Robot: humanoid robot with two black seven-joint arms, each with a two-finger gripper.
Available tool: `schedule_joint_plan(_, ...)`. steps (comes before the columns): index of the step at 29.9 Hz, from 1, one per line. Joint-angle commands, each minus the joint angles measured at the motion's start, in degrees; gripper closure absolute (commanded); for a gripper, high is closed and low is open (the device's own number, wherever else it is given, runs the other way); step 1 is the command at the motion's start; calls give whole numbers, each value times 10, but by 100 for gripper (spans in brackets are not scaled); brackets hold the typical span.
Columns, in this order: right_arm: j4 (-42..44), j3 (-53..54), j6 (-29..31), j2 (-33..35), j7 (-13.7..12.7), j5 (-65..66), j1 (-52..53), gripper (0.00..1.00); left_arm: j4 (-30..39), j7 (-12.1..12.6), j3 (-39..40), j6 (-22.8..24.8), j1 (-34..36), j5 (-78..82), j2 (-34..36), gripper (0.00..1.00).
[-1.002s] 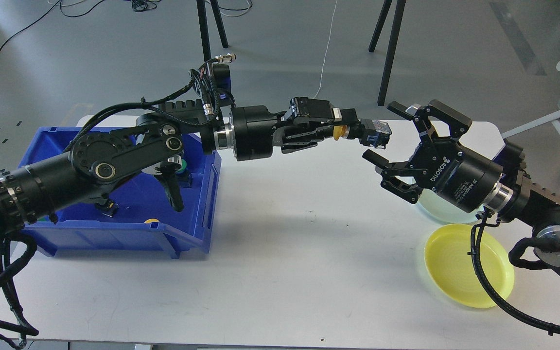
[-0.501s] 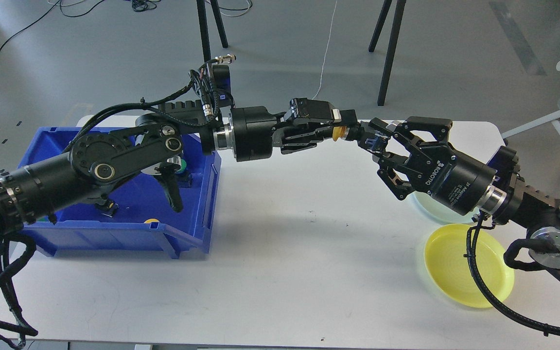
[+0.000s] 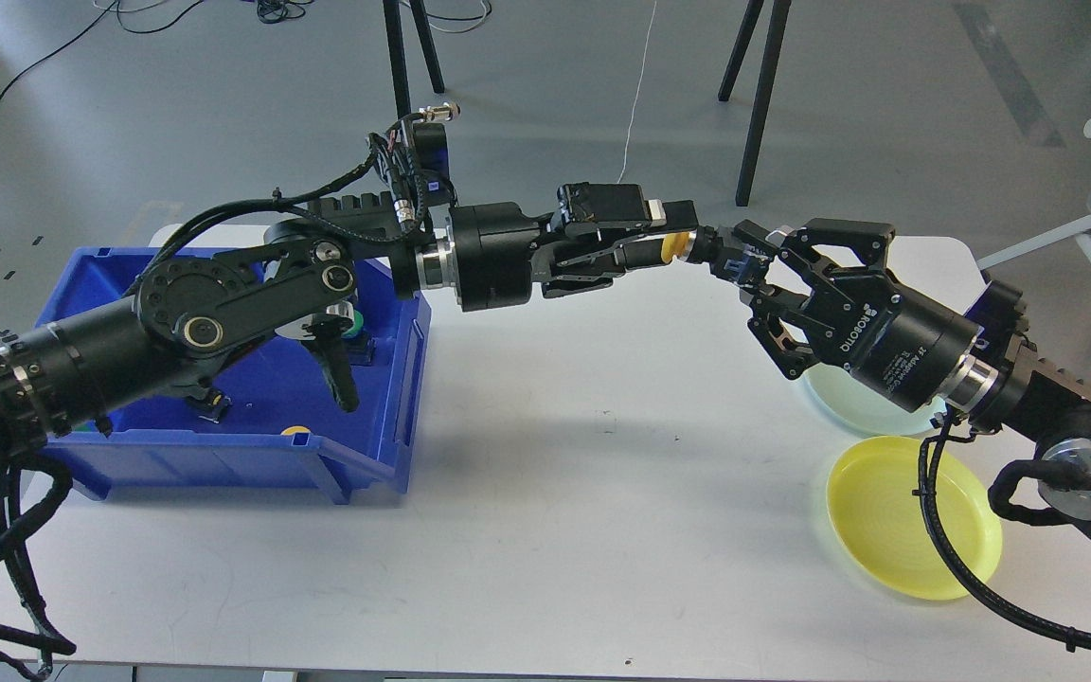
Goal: Pass button and place on color plate
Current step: 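Carry the button with the right gripper down onto the yellow plate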
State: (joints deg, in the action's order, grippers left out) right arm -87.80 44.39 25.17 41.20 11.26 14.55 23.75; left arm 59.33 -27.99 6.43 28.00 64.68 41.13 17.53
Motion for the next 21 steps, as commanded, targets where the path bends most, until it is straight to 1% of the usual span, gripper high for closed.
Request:
schedule_joint_plan(1, -4, 10, -7, 2, 3, 0, -16, 100, -1, 0, 2, 0, -1, -2, 2, 23)
schedule_joint_plan(4, -4, 48, -18, 10, 4, 1, -85, 100, -1, 0, 5, 0, -2, -14, 3, 23)
schedule_joint_plan(7, -4, 109, -21, 24, 9, -1, -191, 100, -3, 0, 6, 0, -3, -32, 7, 22)
schedule_joint_plan(9, -8, 162, -22, 22, 16, -3, -289, 100, -4, 0, 8, 0, -5, -48, 12, 22)
schedule_joint_plan(11, -7, 195, -23, 13, 23, -3, -367, 100, -3, 0, 26, 0, -16, -61, 27, 21)
schedule_joint_plan(13, 0, 210, -23, -4, 42, -3, -422, 100, 1, 0, 59, 0, -25, -62, 58, 21)
schedule_joint_plan(14, 4, 213, -24, -11, 51, -4, -440, 100, 3, 0, 69, 0, -26, -61, 73, 21)
schedule_joint_plan(16, 21, 211, -28, -16, 59, -21, -460, 100, 5, 0, 69, 0, -21, -57, 102, 21)
schedule_joint_plan(18, 46, 206, -30, -24, 58, -55, -465, 100, 8, 0, 68, 0, -14, -44, 146, 21)
schedule_joint_plan(21, 86, 202, -30, -61, 55, -105, -463, 100, 24, 0, 42, 0, -1, 40, 228, 20)
